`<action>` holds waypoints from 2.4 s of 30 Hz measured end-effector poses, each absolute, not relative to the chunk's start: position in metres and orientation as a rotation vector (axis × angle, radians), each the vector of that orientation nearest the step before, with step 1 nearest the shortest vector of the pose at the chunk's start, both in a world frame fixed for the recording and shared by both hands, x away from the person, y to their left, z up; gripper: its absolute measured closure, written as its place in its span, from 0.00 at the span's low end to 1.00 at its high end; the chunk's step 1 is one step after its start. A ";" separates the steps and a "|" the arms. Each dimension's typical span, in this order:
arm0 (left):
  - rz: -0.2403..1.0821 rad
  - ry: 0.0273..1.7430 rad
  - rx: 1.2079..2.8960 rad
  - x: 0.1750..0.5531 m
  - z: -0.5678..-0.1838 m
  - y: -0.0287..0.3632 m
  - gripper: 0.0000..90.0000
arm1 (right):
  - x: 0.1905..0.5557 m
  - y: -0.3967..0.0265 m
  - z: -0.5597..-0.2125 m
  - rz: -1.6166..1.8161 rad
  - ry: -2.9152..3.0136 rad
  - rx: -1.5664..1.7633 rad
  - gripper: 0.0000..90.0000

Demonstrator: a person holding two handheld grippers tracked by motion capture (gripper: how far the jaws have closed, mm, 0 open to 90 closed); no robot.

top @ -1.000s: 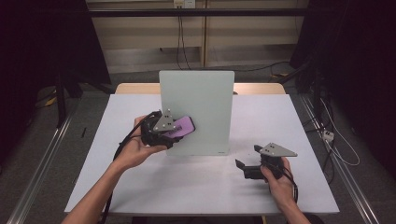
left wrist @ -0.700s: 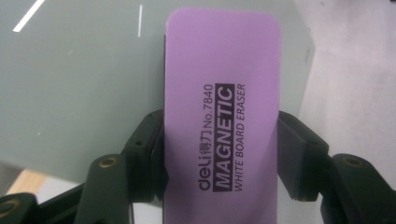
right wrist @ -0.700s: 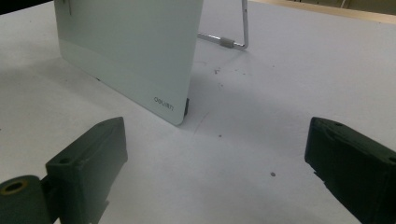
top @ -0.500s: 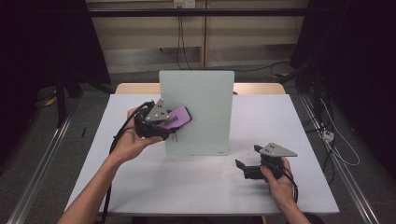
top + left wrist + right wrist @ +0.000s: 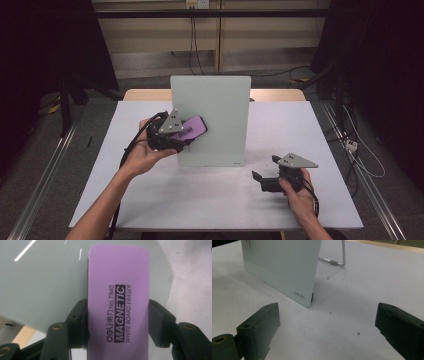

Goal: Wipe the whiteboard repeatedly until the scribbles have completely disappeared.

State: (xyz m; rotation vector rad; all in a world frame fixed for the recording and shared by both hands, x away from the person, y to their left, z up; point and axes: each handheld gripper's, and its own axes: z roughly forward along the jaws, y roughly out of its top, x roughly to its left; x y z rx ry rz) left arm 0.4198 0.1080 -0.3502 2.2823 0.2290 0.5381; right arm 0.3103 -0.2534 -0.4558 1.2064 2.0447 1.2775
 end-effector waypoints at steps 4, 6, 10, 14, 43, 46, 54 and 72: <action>0.521 0.203 2.319 0.415 -0.360 0.101 0.46 | 0.310 -0.253 -0.456 1.277 2.046 1.209 0.06; 0.517 0.188 2.334 0.414 -0.364 0.099 0.46 | 0.310 -0.253 -0.456 1.278 2.046 1.208 0.06; 0.499 0.173 2.369 0.411 -0.372 0.097 0.46 | 0.310 -0.254 -0.456 1.281 2.043 1.209 0.06; 0.490 0.170 2.380 0.410 -0.375 0.099 0.46 | 0.310 -0.254 -0.456 1.280 2.044 1.206 0.06; 0.491 0.218 2.362 0.413 -0.370 0.114 0.46 | 0.310 -0.252 -0.456 1.280 2.046 1.211 0.06; 0.467 0.202 2.389 0.410 -0.378 0.111 0.46 | 0.311 -0.252 -0.456 1.276 2.048 1.210 0.06; 0.432 0.178 2.438 0.406 -0.391 0.103 0.46 | 0.311 -0.252 -0.456 1.276 2.049 1.208 0.06; 0.516 0.282 2.308 0.422 -0.345 0.121 0.46 | 0.310 -0.252 -0.456 1.277 2.048 1.209 0.06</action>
